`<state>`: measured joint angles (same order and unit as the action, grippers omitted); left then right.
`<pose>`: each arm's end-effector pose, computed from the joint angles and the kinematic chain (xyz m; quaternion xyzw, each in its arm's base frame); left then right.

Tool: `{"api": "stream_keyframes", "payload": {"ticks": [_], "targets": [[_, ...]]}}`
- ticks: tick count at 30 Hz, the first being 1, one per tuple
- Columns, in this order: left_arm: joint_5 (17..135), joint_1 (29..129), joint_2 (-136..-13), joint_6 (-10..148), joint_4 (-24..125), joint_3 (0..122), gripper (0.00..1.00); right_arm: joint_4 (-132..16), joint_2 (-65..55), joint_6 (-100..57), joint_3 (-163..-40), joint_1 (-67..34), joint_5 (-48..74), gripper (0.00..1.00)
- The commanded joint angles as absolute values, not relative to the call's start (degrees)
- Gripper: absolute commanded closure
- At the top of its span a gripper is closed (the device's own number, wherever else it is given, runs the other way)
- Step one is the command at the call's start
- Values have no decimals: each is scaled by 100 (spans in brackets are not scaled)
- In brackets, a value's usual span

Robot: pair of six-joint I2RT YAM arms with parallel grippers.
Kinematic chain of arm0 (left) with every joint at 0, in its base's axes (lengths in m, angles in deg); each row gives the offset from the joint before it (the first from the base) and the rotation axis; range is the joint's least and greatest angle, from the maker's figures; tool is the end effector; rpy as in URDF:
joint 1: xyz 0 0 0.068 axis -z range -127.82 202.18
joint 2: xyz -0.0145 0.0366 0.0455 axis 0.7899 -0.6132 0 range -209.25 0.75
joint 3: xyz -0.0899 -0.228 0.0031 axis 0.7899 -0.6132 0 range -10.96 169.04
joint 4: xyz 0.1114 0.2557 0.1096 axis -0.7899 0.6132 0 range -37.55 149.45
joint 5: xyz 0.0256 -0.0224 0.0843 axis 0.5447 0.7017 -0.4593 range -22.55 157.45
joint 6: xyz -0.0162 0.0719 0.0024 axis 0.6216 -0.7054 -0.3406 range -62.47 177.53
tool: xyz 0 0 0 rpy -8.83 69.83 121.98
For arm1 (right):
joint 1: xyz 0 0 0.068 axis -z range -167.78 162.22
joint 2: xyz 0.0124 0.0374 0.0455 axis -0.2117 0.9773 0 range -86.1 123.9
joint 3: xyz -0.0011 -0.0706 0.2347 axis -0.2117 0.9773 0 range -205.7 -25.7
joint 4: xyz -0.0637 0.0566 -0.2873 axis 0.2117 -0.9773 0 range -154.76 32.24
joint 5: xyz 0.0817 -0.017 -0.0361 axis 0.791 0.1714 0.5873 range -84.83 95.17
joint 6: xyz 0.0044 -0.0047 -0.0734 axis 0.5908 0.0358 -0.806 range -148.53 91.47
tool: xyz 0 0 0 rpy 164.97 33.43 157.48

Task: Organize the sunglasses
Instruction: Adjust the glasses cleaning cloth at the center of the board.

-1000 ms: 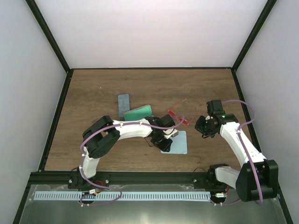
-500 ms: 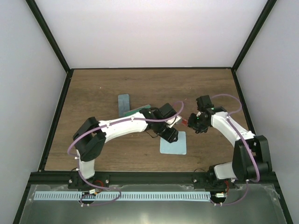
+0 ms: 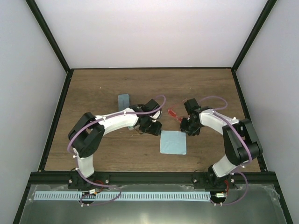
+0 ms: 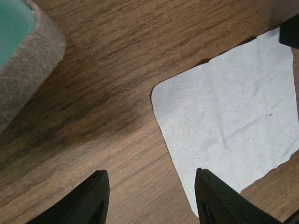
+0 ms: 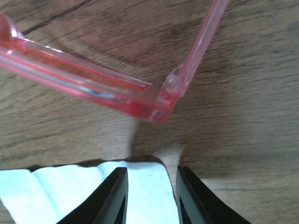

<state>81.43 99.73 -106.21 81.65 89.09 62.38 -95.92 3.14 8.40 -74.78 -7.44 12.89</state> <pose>0.2621 -0.3087 0.1045 0.2190 0.9533 -0.1969 0.0678 0.2808 0.1092 0.0783 0.1422 0.9823 0.1071 0.0577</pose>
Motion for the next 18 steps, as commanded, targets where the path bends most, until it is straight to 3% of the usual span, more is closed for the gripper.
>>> {"api": "stream_keyframes", "payload": {"ticks": [1,9,18], "targets": [[8136,10001,-10377,8179,8772,6108,49,-9493,509,935,-7740,-803,1032,71],[8112,9994,-10340,8140,8726,5896,49,-9488,667,937,-7713,-837,1009,79],[8081,9995,-10387,8100,8670,5803,49,-9572,734,1030,-7692,-1072,1059,96]]}}
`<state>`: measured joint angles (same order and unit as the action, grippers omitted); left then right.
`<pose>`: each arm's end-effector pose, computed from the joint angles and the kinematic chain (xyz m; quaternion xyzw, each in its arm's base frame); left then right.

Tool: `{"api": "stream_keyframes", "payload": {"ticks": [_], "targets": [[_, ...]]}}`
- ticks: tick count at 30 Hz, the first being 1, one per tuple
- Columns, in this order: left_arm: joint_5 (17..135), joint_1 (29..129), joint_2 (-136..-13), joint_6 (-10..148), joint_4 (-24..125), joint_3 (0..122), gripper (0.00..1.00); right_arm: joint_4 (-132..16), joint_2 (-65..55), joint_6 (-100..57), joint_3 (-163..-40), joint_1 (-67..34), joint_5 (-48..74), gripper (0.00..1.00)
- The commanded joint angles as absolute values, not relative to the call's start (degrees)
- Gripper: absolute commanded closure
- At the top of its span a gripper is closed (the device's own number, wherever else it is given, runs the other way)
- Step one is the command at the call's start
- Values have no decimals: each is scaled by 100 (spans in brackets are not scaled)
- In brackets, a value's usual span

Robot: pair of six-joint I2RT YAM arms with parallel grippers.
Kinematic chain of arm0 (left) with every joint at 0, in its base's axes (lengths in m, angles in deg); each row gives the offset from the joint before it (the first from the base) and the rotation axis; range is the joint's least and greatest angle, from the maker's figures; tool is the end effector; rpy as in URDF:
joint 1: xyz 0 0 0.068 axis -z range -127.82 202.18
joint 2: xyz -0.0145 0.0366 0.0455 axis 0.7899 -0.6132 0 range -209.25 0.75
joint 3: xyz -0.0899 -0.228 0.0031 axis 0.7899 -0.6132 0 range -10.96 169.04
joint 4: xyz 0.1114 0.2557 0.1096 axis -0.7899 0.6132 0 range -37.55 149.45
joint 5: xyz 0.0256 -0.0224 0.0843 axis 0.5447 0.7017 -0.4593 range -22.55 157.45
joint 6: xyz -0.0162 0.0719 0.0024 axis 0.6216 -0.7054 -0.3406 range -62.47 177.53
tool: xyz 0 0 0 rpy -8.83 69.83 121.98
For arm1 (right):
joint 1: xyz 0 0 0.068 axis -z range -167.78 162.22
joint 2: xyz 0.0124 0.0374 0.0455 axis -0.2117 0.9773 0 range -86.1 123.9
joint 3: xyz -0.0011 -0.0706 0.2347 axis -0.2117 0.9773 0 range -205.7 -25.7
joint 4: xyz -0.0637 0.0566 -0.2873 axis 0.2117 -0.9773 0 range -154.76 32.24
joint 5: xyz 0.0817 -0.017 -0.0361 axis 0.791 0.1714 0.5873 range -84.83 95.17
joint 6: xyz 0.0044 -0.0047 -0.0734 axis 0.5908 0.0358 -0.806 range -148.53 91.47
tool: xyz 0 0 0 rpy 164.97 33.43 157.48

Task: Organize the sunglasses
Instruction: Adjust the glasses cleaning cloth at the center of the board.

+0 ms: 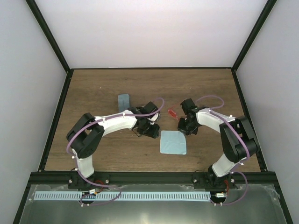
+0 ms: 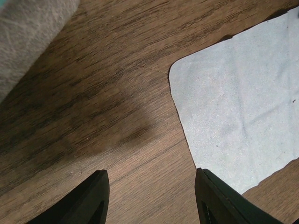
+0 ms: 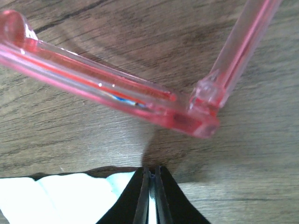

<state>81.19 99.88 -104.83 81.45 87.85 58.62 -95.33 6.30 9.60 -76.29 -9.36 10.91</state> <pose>0.2529 -0.2999 0.0940 0.2208 0.9548 -0.1897 0.0611 0.2838 0.1190 0.0700 0.1385 0.9848 0.0893 0.0554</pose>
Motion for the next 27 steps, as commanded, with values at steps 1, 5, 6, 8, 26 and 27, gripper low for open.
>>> {"api": "stream_keyframes", "payload": {"ticks": [1,5,6,8,26,27], "targets": [[8079,10001,-10398,8100,8657,5806,49,-9580,727,1038,-7675,-1072,1062,98],[8073,10003,-10466,8145,8595,5827,49,-9629,694,1016,-7681,-1071,989,99],[8058,9997,-10485,8163,8575,5835,49,-9648,685,1000,-7703,-1074,966,99],[8049,10003,-10534,8204,8523,5867,49,-9682,650,977,-7751,-1073,929,99],[7810,10170,-11639,8601,8896,6959,58,-9792,598,887,-7876,-1078,860,99],[7792,10219,-11708,8630,8944,7037,58,-9793,608,881,-7886,-1072,856,99]]}}
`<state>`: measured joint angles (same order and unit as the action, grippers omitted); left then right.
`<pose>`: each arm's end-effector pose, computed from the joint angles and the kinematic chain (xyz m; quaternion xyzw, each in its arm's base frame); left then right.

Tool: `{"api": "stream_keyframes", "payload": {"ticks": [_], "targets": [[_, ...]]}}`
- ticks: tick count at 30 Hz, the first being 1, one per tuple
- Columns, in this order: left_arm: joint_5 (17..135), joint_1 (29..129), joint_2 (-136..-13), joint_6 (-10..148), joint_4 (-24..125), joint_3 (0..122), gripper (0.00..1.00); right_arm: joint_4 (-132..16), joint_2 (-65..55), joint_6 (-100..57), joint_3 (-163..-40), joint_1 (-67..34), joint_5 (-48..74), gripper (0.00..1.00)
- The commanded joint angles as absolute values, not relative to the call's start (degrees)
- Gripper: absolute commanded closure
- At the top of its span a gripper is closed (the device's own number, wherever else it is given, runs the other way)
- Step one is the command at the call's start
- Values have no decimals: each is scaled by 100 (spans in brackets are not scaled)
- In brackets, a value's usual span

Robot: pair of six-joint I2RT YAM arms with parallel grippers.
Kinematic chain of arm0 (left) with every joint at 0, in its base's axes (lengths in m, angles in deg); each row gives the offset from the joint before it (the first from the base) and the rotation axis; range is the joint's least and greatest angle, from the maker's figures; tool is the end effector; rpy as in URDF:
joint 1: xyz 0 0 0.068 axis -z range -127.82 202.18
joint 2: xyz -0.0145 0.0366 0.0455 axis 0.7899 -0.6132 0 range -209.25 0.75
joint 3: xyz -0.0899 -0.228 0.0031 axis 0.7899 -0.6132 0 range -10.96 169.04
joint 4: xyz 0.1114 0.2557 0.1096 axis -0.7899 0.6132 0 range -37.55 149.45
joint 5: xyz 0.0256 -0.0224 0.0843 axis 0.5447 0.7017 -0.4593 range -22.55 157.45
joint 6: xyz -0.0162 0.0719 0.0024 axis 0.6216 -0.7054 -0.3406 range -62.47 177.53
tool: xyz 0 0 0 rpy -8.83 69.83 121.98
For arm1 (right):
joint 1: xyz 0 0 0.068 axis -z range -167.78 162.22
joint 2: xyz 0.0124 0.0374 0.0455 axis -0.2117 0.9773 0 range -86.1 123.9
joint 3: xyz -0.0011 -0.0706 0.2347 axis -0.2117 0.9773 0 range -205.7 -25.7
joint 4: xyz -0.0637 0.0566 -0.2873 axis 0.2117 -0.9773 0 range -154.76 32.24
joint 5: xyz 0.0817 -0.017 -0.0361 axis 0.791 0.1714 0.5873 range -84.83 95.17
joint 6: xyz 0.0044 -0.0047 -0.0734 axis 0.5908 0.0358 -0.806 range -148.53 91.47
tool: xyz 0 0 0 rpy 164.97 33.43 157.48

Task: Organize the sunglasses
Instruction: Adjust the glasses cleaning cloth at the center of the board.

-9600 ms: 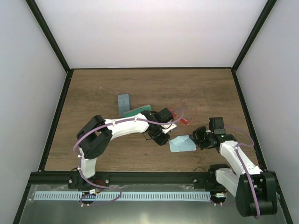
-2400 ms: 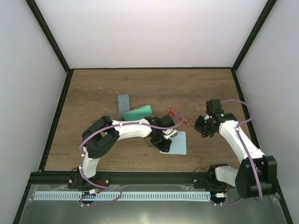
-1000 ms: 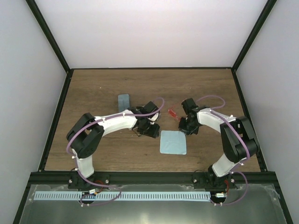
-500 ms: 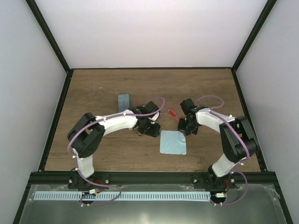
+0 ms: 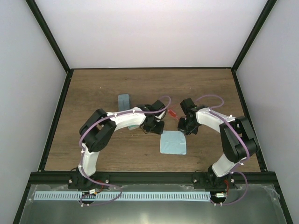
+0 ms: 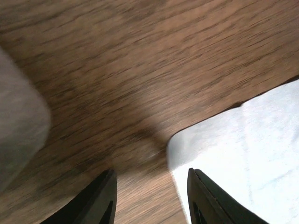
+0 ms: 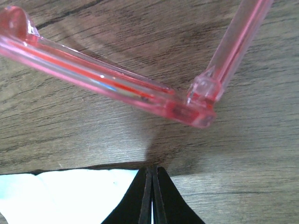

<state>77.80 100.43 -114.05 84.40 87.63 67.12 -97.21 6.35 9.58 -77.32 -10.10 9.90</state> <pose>0.2748 -0.3246 0.0765 0.1964 0.9638 -0.1662 0.0700 0.2832 0.1218 0.0739 0.1332 0.9866 0.0782 0.0525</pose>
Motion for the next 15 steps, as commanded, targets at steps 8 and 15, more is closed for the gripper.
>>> {"api": "stream_keyframes", "payload": {"ticks": [8,15], "targets": [[7632,10384,-12012,8860,9210,7361,64,-9784,611,816,-7862,-1073,851,99],[7548,10397,-12090,8925,9244,7406,66,-9741,576,795,-7783,-1072,908,99]]}}
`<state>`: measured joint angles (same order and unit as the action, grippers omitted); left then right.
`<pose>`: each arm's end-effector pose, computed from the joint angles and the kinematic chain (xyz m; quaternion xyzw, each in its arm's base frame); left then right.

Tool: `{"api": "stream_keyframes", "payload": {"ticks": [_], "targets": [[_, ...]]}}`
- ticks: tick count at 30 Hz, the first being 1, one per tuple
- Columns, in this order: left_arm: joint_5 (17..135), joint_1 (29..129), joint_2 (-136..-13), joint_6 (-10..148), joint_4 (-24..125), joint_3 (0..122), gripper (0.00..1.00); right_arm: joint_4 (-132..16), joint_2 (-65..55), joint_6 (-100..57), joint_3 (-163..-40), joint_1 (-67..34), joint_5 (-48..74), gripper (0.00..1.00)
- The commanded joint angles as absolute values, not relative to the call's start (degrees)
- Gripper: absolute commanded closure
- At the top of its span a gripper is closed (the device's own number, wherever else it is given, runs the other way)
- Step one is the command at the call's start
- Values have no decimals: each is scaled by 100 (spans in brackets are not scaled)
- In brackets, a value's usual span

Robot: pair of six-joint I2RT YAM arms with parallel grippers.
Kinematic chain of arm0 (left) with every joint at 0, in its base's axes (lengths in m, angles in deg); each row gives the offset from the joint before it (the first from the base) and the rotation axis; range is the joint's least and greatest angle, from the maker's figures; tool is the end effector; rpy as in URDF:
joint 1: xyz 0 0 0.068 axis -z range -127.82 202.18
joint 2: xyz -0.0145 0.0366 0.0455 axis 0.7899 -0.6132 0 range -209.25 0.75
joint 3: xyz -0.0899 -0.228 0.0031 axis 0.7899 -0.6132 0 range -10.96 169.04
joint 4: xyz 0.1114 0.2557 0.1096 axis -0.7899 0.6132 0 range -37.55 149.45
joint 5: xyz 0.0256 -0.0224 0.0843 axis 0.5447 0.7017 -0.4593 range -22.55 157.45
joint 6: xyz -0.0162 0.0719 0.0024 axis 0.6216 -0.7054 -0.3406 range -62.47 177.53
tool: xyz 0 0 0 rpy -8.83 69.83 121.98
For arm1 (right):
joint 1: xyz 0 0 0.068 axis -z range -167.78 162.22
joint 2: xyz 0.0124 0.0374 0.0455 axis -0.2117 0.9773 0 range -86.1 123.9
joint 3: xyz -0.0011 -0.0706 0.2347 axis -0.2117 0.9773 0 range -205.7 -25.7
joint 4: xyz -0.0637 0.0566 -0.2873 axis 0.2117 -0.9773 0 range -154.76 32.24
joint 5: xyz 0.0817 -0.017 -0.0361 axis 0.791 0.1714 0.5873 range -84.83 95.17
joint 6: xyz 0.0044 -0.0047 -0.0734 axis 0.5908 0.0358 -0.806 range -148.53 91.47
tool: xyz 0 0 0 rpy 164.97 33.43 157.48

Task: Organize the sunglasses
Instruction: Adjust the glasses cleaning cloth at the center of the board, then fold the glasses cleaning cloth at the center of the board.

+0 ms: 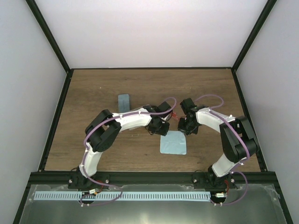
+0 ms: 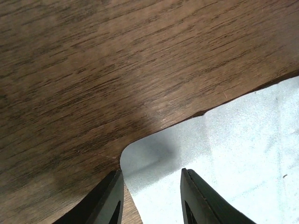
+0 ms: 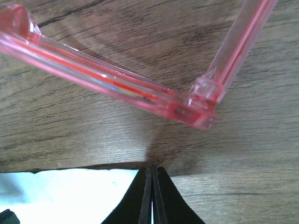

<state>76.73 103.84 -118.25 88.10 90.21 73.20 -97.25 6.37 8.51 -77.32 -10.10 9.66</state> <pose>0.2669 -0.3536 0.0768 0.1923 0.9664 -0.1594 0.0611 0.2832 0.1216 0.0738 0.1242 0.9879 0.0756 0.0539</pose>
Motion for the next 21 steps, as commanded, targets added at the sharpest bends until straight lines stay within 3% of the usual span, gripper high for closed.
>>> {"api": "stream_keyframes", "payload": {"ticks": [1,6,9,15,21], "targets": [[7500,10401,-12108,8926,9263,7422,66,-9733,571,797,-7774,-1074,917,99],[7082,10401,-12221,8937,9490,7645,67,-9723,531,775,-7728,-1072,935,99],[6938,10393,-12392,8909,9662,7887,76,-9723,522,781,-7711,-1072,942,99],[6930,10404,-12459,8906,9699,7904,77,-9758,489,744,-7702,-1072,904,99],[7047,10445,-12531,8896,9675,7773,90,-9767,479,733,-7703,-1072,903,99]]}}
